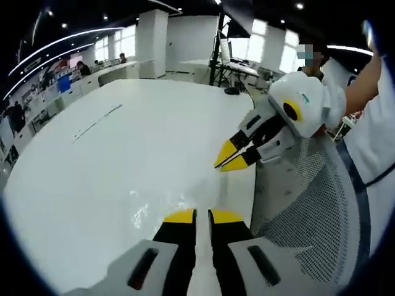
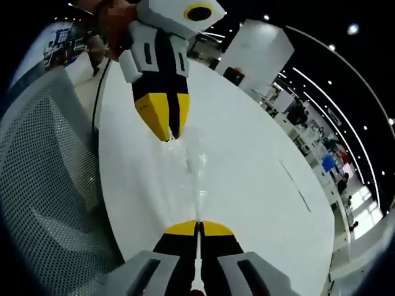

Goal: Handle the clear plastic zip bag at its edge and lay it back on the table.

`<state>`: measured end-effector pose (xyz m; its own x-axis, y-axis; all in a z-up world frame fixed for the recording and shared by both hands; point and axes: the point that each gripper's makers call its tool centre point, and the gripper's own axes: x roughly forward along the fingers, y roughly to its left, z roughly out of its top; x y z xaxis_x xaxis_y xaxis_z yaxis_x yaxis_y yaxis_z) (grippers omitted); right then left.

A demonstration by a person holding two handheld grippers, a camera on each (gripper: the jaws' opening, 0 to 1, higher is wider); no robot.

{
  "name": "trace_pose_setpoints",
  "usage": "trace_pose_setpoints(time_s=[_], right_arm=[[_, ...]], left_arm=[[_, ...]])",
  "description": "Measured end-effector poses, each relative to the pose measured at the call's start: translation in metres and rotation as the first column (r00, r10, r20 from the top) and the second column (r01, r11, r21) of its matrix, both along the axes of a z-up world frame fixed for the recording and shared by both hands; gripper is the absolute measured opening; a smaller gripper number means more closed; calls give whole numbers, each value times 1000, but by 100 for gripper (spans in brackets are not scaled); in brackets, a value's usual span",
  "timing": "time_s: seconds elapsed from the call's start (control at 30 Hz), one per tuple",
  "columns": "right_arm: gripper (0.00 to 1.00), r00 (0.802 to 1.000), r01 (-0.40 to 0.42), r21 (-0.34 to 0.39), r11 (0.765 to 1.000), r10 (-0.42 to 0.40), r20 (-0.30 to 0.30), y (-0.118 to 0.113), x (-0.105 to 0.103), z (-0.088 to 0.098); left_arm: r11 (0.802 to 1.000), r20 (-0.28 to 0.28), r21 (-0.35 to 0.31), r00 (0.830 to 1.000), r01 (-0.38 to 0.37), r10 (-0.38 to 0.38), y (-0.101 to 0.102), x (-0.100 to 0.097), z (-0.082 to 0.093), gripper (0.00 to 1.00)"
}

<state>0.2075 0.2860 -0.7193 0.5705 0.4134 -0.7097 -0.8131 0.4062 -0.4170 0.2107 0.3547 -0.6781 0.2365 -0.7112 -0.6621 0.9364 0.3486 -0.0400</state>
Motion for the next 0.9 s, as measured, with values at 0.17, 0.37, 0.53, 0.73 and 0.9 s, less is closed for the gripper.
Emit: trace_pose_setpoints(time_s=[0.17, 0.37, 0.53, 0.73, 0.9], right_arm=[[0, 999, -38, -48, 998, 39, 19, 8, 6, 7], [0, 998, -64, -69, 996, 65, 9, 18, 9, 9], [0, 996, -87, -76, 993, 87, 4, 23, 10, 10], [0, 995, -98, -67, 993, 98, -1, 27, 11, 10], [0, 997, -80, -44, 996, 80, 2, 26, 12, 11]], left_arm=[[997, 156, 71, 987, 14, -25, 6, 14, 3, 19], [977, 333, 198, 933, 73, -137, 5, 14, 12, 25], [961, 385, 253, 899, 115, -209, 0, 10, 12, 22], [952, 401, 272, 883, 142, -246, -6, 10, 12, 9], [951, 386, 275, 890, 143, -245, -5, 13, 10, 0]])
